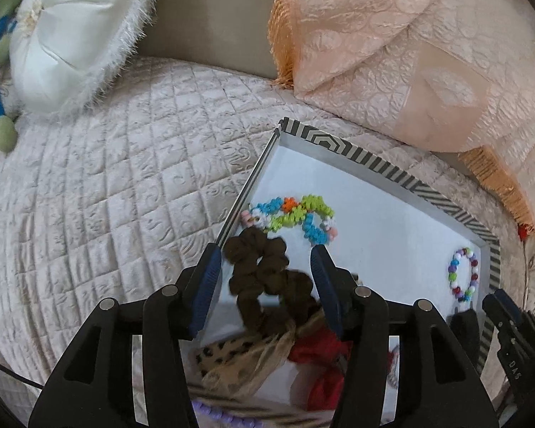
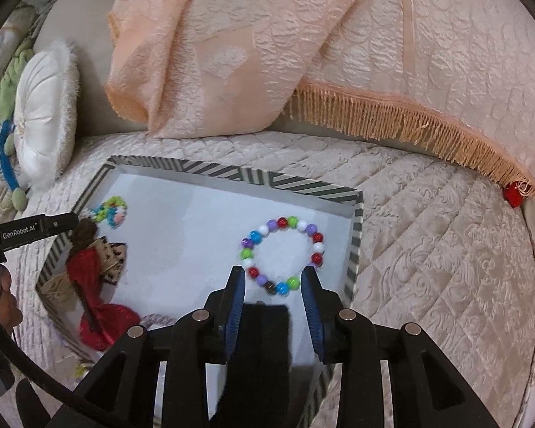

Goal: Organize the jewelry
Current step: 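Lower the multicolour bracelet into the tray and open the right tool while the left tool releases the bead strands, then withdraw both tools from the tray toward the black scrunchie and purple bracelet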

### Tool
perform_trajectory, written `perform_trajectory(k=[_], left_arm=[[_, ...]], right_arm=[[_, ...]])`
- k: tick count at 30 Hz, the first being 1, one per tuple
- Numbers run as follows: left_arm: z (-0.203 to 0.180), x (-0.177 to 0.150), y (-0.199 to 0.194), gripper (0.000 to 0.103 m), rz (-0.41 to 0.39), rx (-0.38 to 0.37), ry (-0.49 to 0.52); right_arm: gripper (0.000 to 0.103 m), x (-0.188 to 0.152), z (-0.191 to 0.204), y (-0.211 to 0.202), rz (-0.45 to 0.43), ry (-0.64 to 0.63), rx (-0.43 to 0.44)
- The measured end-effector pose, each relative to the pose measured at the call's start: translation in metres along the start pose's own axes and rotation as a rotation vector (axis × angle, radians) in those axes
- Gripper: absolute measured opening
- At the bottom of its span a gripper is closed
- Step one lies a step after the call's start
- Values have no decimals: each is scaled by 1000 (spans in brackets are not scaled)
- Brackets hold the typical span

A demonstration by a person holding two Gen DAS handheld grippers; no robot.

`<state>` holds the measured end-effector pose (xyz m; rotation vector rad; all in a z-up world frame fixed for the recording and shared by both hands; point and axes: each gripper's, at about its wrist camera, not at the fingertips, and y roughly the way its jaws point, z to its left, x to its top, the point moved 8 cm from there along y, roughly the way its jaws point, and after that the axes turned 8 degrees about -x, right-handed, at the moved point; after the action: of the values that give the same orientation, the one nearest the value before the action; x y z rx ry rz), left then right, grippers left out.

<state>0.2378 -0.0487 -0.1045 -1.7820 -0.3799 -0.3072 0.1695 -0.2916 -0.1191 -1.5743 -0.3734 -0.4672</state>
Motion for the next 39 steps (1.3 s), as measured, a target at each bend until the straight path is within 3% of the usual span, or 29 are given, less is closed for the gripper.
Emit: perform_trajectory(k=[25,39], left_arm=[[5,-67,-91,52,-104,22,113],[28,-101,-110,52,-38,-72,60]], right_arm=[[37,-49,43,-79,-9,-63,52],[38,-97,54,-100,39,-145,68]])
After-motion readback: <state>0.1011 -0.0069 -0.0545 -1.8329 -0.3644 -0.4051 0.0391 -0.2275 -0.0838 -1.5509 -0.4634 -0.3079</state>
